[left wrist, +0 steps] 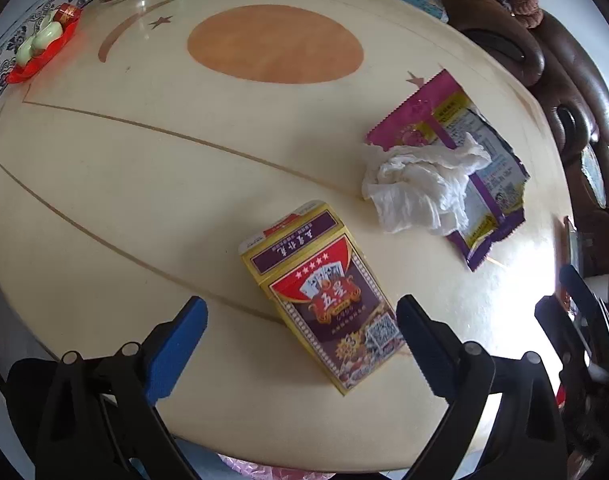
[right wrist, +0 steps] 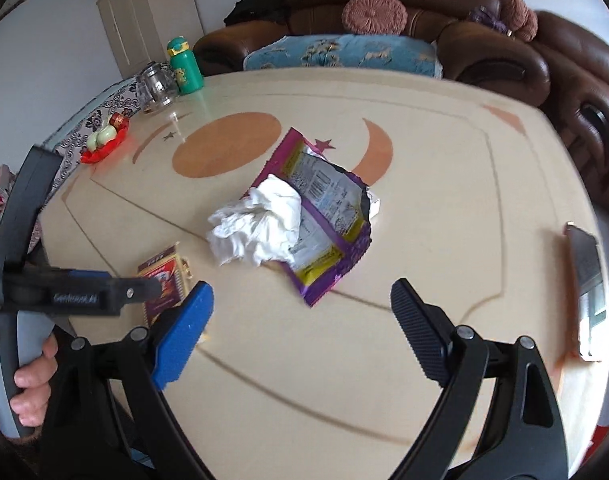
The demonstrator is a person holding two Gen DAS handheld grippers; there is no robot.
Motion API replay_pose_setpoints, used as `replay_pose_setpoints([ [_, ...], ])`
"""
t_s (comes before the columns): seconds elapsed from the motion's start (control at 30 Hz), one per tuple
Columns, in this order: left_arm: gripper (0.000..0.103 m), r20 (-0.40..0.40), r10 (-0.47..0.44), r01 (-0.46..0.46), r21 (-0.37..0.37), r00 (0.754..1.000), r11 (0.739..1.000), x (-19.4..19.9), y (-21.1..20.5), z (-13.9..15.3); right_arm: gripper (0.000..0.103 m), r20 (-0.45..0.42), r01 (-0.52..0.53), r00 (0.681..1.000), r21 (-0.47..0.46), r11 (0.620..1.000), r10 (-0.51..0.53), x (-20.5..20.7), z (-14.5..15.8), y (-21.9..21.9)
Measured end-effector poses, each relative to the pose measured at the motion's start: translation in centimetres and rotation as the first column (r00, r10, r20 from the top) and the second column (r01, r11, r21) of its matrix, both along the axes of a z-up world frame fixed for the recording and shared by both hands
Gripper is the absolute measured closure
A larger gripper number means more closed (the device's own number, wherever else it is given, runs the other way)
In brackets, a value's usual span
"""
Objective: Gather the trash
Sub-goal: 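Move both tools back over the table toward the remaining trash, then grasp the purple snack wrapper with the right tool while the left tool grasps the playing-card box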
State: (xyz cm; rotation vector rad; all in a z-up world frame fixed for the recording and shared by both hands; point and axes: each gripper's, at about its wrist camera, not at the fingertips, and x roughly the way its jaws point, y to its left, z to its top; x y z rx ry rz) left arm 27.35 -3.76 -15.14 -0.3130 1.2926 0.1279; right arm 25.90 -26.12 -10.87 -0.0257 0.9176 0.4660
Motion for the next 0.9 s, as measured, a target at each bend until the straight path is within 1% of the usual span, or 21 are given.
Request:
replay_pose_setpoints([
  [0.17,0.010,-0.043,0.032,-0.033,-0.025,0.999,0.999,1.2,0.0,-0.8,0.015,-0.072,-0.021,0.997,0.081,0.996,0.027,3.6,-1.1,-0.7],
  [0.27,0.010,-0.057,0.049,-0.048,0.003,0.997,0.999,1.5,-0.3,-1.2,0.015,-0.119,-0.009,0.993,0.152,0.988,0.027,5.8,-1.9,-1.4],
  [0.37,0.010,-0.084,0.072,-0.073,-0.015,0.994,0.997,1.7,0.0,-1.7,0.015,-0.155,0.003,0.987,0.196,0.981,0.028,7.3,-2.7,-1.8],
  [0.53,0.010,-0.127,0.111,-0.118,-0.043,0.986,0.992,2.0,0.7,-2.8,0.015,-0.182,0.017,0.983,0.199,0.980,0.020,8.6,-3.7,-2.1],
  [0.6,0.010,-0.140,0.129,-0.140,-0.065,0.982,0.988,2.0,0.9,-3.2,0.015,-0.203,0.016,0.979,0.235,0.972,0.033,8.9,-4.2,-2.1],
  [0.67,0.011,-0.156,0.156,-0.172,-0.096,0.975,0.980,2.0,1.2,-3.7,0.015,-0.217,0.019,0.976,0.243,0.970,0.035,9.1,-4.5,-2.2],
  [0.77,0.015,-0.145,0.173,-0.188,-0.091,0.974,0.978,1.7,1.4,-3.8,0.015,-0.225,0.024,0.974,0.229,0.973,0.029,9.9,-4.9,-2.3],
  [0.8,0.016,-0.144,0.182,-0.196,-0.090,0.973,0.976,1.7,1.5,-3.9,0.016,-0.230,0.031,0.973,0.241,0.970,0.026,10.0,-5.0,-2.4],
  [0.83,0.019,-0.141,0.190,-0.203,-0.086,0.972,0.975,1.9,1.7,-3.9,0.018,-0.238,0.039,0.971,0.258,0.965,0.024,10.1,-5.1,-2.4],
  [0.87,0.023,-0.137,0.198,-0.210,-0.081,0.971,0.974,1.9,1.8,-3.9,0.027,-0.246,0.049,0.969,0.277,0.960,0.022,10.3,-5.2,-2.6],
  [0.9,0.024,-0.134,0.200,-0.212,-0.079,0.971,0.974,1.9,1.8,-3.9,0.044,-0.254,0.055,0.967,0.289,0.956,0.022,10.4,-5.3,-2.7],
])
